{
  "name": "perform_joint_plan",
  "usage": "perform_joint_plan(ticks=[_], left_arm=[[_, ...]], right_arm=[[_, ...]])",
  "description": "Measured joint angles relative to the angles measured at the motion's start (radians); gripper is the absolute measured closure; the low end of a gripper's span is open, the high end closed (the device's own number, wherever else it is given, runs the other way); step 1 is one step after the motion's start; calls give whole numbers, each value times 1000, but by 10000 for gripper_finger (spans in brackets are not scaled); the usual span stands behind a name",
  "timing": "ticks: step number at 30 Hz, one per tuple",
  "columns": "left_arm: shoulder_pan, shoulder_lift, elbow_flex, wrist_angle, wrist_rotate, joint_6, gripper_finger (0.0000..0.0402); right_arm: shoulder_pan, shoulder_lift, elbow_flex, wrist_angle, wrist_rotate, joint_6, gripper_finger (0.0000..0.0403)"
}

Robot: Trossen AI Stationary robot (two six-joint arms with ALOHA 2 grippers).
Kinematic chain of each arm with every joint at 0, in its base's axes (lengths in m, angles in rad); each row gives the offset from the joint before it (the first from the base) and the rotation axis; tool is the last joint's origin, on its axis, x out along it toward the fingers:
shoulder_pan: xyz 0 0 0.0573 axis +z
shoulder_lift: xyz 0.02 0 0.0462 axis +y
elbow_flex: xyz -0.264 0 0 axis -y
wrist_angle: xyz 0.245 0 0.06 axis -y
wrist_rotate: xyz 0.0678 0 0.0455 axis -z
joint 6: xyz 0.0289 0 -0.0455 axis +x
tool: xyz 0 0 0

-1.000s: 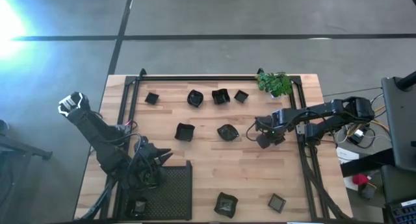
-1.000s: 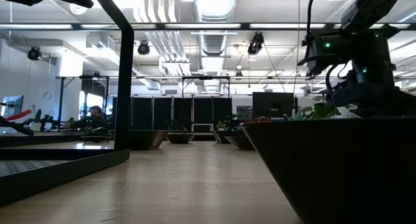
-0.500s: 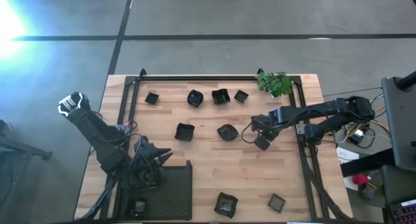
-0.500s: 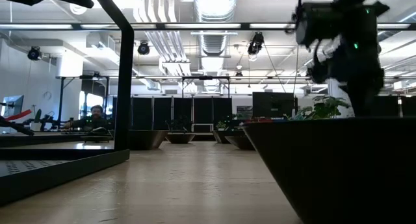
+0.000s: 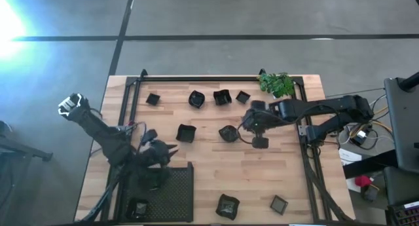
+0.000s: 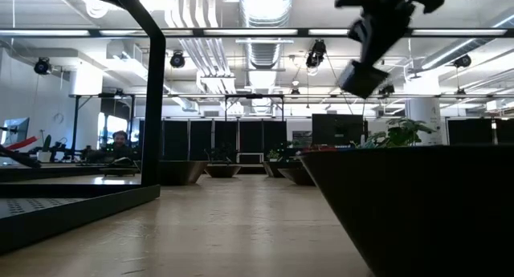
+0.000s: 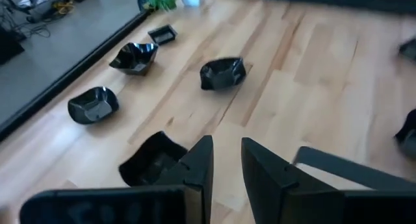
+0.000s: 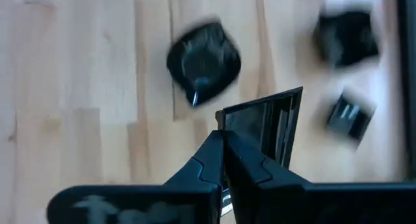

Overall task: Pick & Place Mini shaped plates
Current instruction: Put the black square plate on the shelf

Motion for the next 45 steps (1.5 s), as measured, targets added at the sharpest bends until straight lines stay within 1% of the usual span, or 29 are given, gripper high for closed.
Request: perform_joint_plan(ticks=[4, 7, 10, 12, 16, 19, 22, 25, 28, 30, 33, 40, 45], left_arm=[[93, 0, 40, 5, 89, 172, 328], [157, 0, 68, 42, 145, 322, 328], [216, 0, 93, 89, 174, 463, 328], [254, 0, 106, 122, 202, 528, 328], [324, 0, 109, 186, 262, 619, 328], [354, 0, 109, 261, 310, 714, 328], [376, 0, 108, 323, 360, 793, 328], [394, 2, 106, 348, 400, 841, 328], [413, 2, 84, 370, 431, 858, 328], [419, 3, 72, 398, 451, 870, 328], [423, 3, 58, 442, 456, 918, 328], [425, 2, 55, 464, 474, 950, 328], [425, 2, 43, 508, 475, 974, 328]], right_arm=[[11, 54, 89, 3, 0, -236, 395], [16, 102, 155, 4, 0, -345, 395], [21, 149, 216, 2, -1, -442, 395], [25, 180, 256, 2, -2, -490, 395], [30, 241, 326, 20, -22, -521, 395], [36, 277, 359, 39, -55, -571, 395], [42, 305, 385, 54, -65, -610, 395], [48, 327, 420, 56, -65, -626, 395], [57, 335, 444, 76, -67, -646, 395], [60, 339, 459, 80, -96, -648, 395], [62, 342, 480, 85, -134, -649, 395], [67, 342, 485, 133, -141, -668, 395], [67, 344, 484, 133, -141, -667, 395]])
